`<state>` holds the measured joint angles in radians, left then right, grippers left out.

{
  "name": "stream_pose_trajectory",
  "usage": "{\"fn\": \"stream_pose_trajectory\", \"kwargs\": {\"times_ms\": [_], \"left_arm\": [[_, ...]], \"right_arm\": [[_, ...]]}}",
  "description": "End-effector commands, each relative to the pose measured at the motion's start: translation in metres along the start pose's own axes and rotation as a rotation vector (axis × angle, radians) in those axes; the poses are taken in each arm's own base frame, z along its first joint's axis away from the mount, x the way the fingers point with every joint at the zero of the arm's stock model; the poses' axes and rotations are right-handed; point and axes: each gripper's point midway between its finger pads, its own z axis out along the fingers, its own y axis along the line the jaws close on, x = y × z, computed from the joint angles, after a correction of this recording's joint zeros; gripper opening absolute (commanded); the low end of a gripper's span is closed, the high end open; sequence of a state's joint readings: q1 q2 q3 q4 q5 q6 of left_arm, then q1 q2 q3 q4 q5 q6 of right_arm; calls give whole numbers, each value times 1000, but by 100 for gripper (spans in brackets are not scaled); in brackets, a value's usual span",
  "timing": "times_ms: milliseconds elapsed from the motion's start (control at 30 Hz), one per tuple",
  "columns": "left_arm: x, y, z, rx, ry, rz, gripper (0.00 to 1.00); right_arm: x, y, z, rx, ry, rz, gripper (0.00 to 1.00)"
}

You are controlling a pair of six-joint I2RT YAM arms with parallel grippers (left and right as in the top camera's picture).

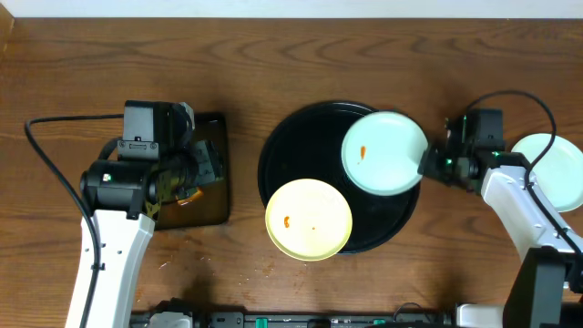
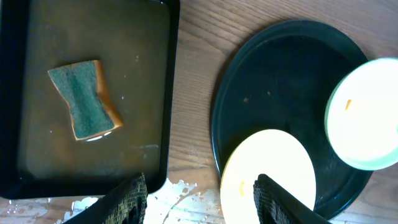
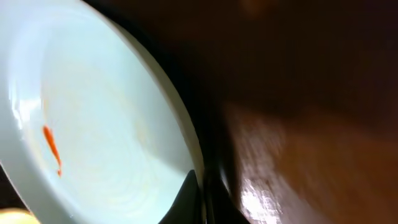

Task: Clean dirty plates on tray and stack at the side
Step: 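Move right gripper back and pin the other light blue plate's rim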

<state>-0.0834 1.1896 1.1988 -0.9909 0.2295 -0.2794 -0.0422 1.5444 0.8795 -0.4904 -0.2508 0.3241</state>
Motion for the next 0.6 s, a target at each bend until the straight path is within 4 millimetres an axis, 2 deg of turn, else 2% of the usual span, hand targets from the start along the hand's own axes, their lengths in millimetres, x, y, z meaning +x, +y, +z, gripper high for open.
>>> {"fn": "stream_pose_trajectory", "kwargs": {"times_ms": [0,133,300,433,567], "left_arm": [[0,1,1,-10,1,19,57],[-1,1,1,-9,-3,20,57],[-4,11,1,-68,-22,20,57],[-9,29,-1,-174,-51,19,57],[-12,37,5,-219,-46,18,57]], "right_arm": [[-12,32,4,-82,-60,-77,1],[-8,50,18,-75,-67,-143,1],[2,55,44,-37,-39,-175,1],[8,51,55,-23,-15,-133,1],[10,44,59,10,-7,-94,1]]}}
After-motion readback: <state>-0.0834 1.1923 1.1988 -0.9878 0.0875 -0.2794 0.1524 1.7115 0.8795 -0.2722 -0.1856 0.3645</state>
